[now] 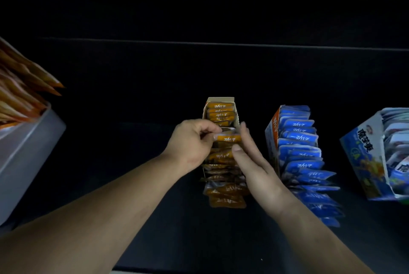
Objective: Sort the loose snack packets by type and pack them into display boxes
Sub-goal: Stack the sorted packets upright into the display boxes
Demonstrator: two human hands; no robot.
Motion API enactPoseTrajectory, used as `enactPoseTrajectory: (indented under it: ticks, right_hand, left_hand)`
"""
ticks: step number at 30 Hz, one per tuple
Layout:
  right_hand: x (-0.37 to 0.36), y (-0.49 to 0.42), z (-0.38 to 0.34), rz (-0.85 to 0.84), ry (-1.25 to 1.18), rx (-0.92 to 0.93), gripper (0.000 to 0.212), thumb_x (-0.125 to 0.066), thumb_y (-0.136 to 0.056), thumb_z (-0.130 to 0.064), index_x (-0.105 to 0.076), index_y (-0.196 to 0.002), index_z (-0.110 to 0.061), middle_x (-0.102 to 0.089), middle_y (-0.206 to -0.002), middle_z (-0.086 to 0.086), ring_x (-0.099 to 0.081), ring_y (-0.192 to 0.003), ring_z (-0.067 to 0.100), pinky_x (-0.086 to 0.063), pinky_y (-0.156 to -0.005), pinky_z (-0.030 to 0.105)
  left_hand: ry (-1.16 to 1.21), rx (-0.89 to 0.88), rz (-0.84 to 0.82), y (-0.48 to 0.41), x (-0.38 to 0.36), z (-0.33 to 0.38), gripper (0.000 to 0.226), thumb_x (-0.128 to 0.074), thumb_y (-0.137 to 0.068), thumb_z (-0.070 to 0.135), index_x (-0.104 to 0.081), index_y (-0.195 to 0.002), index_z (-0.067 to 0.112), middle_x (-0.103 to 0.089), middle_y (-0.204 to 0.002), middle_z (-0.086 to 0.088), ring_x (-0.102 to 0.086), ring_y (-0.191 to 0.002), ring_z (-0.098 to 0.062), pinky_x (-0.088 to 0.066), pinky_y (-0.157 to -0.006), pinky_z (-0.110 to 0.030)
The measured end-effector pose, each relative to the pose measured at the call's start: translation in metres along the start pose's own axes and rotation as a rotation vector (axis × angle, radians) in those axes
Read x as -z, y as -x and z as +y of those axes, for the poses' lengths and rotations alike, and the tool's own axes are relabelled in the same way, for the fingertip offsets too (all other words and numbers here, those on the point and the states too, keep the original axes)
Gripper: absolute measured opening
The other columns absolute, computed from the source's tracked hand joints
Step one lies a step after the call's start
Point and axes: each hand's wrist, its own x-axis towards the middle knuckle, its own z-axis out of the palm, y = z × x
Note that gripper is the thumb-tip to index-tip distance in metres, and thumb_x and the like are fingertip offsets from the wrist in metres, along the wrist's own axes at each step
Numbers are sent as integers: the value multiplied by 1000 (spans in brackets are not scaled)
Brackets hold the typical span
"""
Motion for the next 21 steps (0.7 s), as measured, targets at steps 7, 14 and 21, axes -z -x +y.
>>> enactPoseTrajectory:
  ticks: [7,14,21]
  right_hand:
    - [4,-11,-10,17,54,-49,60,-43,-90,-77,-20,-145,-74,-9,-165,-34,-15,-153,4,-32,-116,39]
    - [13,39,14,-171,-21,-56,111,-88,-77,-32,-14,-158,-49,-49,-127,-53,-50,-123,-21,-45,-106,20]
    - [11,39,30,-145,115,-21,115,-80,-87,-7,-1,-157,-51,-52,-145,-30,-46,-137,-6,-38,-118,31]
  left_hand:
    - [-213,-102,46,4,21,0,40,-54,-102,7,-64,-136,26,-54,-127,13,-56,-112,-1,-52,-101,-25]
    - [-278,-30,-425,87,31,-13,135,-92,-72,38,12,-155,59,-1,-163,39,-12,-153,6,-29,-122,-31]
    - [57,20,-206,76,5,-17,120,-96,-68,40,-17,-156,59,-27,-158,31,-40,-141,7,-51,-109,-32]
